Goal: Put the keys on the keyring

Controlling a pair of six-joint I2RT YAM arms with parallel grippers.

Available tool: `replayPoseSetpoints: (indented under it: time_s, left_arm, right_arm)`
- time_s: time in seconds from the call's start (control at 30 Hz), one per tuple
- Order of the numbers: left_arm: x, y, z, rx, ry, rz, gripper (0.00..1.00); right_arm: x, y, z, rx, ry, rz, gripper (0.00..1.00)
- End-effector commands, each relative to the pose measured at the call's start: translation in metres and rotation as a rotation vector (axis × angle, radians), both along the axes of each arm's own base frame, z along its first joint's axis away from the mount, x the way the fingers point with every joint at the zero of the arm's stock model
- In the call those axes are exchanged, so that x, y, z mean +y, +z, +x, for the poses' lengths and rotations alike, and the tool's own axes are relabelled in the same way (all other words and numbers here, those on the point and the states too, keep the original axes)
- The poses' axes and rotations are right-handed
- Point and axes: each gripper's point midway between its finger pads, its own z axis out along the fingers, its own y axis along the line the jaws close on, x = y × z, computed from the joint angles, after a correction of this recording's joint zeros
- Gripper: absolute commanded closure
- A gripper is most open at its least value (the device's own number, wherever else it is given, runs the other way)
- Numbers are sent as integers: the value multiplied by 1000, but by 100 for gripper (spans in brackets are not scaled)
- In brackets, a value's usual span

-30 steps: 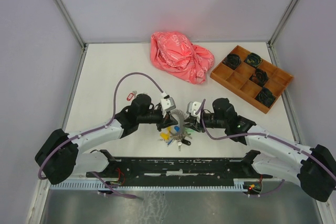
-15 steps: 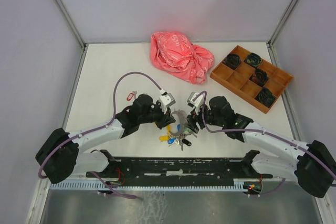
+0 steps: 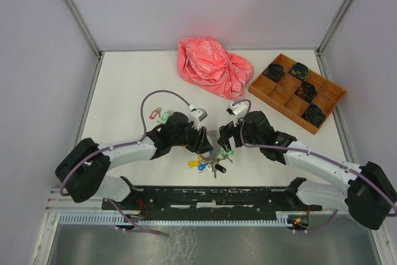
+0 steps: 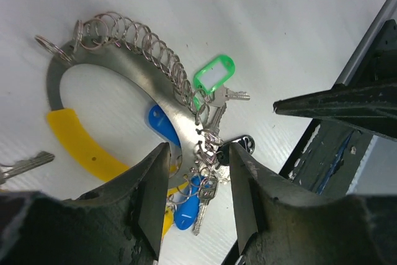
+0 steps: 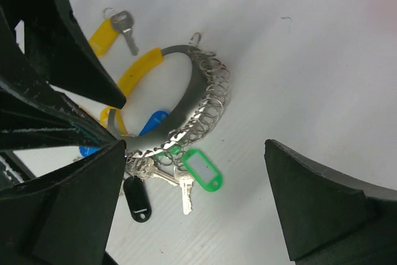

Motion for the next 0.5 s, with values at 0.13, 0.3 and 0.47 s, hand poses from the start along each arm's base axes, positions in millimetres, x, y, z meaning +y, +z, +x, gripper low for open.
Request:
replayPoseSetpoints:
  time_s: [0.13, 0.3, 0.47]
  left_arm:
    - [-46, 7, 7, 151, 32, -80, 60]
    - [-50, -7, 19, 178, 66, -24, 65]
    - [-51, -18, 24, 189, 76, 16, 63]
  right_arm:
    - [-33, -21, 27, 29, -314, -15, 0]
    - [-38, -30, 26, 30, -351, 11, 0]
    - [-40, -33, 24, 23, -356, 29, 0]
